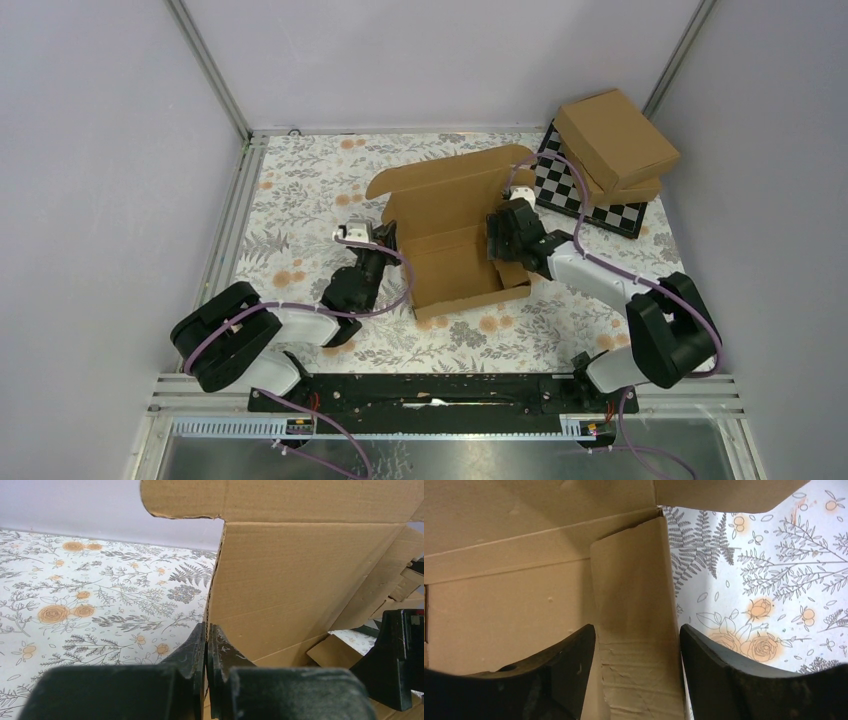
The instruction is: Fold the paper box
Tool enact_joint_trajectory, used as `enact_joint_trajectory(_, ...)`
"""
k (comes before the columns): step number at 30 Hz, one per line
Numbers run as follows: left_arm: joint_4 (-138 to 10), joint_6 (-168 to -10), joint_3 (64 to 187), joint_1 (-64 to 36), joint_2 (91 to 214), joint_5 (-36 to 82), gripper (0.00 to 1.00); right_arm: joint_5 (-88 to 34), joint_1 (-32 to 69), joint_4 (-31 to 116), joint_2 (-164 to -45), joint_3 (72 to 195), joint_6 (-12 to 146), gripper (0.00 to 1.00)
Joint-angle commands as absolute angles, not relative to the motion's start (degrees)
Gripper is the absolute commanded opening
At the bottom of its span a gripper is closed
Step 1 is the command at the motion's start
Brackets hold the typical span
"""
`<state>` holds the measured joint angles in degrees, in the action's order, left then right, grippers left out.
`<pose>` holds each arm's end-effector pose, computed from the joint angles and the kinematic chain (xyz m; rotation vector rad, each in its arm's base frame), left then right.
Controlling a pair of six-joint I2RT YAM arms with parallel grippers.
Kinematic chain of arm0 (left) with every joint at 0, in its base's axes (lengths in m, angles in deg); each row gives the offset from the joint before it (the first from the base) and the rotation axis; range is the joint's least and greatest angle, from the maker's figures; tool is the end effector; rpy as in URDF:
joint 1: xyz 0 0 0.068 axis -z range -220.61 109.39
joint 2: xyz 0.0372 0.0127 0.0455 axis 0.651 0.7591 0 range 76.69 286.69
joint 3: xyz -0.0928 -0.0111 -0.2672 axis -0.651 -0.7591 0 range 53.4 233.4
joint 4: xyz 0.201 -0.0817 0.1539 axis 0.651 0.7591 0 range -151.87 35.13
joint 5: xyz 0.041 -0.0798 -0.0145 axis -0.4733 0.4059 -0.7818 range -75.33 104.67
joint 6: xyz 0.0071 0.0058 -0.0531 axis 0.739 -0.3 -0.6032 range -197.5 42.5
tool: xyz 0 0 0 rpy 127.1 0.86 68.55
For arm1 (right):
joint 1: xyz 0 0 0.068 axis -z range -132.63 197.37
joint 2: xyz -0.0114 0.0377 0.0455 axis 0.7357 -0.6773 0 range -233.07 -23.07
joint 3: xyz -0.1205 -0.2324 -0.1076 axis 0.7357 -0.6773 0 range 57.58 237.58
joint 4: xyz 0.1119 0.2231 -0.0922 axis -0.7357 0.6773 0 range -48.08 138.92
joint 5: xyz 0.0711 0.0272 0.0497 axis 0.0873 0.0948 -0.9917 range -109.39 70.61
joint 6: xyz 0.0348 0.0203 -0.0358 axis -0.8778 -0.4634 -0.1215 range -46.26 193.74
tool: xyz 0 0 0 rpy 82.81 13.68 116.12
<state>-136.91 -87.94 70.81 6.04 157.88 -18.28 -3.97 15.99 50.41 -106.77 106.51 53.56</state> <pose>0.1815 -0.1641 0.2074 -0.0426 1.4192 -0.4309 0.2681 0.1525 0.2189 -0.0902 2.2955 0.1515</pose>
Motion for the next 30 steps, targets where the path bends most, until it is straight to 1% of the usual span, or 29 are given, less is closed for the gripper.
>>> enact_joint_trajectory(1,-141.9,-86.3,70.3,6.8,157.3,-14.7,0.00,-4.8,16.6,48.8,-102.3,104.7,52.8,0.71)
enact_joint_trajectory(3,-141.6,-85.7,70.2,6.8,156.9,-14.8,0.00,-6.3,17.9,49.3,-101.4,103.9,52.1,0.73)
enact_joint_trajectory(6,-140.9,-84.9,70.4,6.8,156.4,-14.5,0.00,-8.4,19.7,49.7,-99.8,102.6,51.2,0.80)
enact_joint_trajectory(11,-140.7,-84.4,70.5,6.8,156.4,-13.5,0.00,-10.6,21.2,49.6,-96.5,100.3,50.7,0.84)
enact_joint_trajectory(14,-140.7,-84.3,70.6,6.8,156.4,-13.2,0.00,-10.7,22.4,48.7,-93.2,98.7,50.6,0.90)
enact_joint_trajectory(16,-140.7,-84.3,70.6,6.8,156.5,-13.3,0.00,-11.6,24.5,47.7,-91.0,97.6,50.8,0.99)
enact_joint_trajectory(20,-140.5,-84.8,70.9,6.8,156.9,-13.2,0.00,-14.2,29.3,46.8,-88.8,98.4,50.4,1.00)
enact_joint_trajectory(23,-140.4,-85.6,71.0,6.8,157.2,-13.0,0.00,-15.3,32.5,43.0,-86.2,98.1,49.9,1.00)
enact_joint_trajectory(27,-139.9,-86.2,71.0,6.8,157.3,-12.8,0.00,-15.5,33.9,34.2,-85.0,97.7,53.2,1.00)
enact_joint_trajectory(30,-139.3,-86.8,70.9,6.8,157.0,-12.8,0.00,-13.7,34.2,32.1,-86.7,100.0,57.1,1.00)
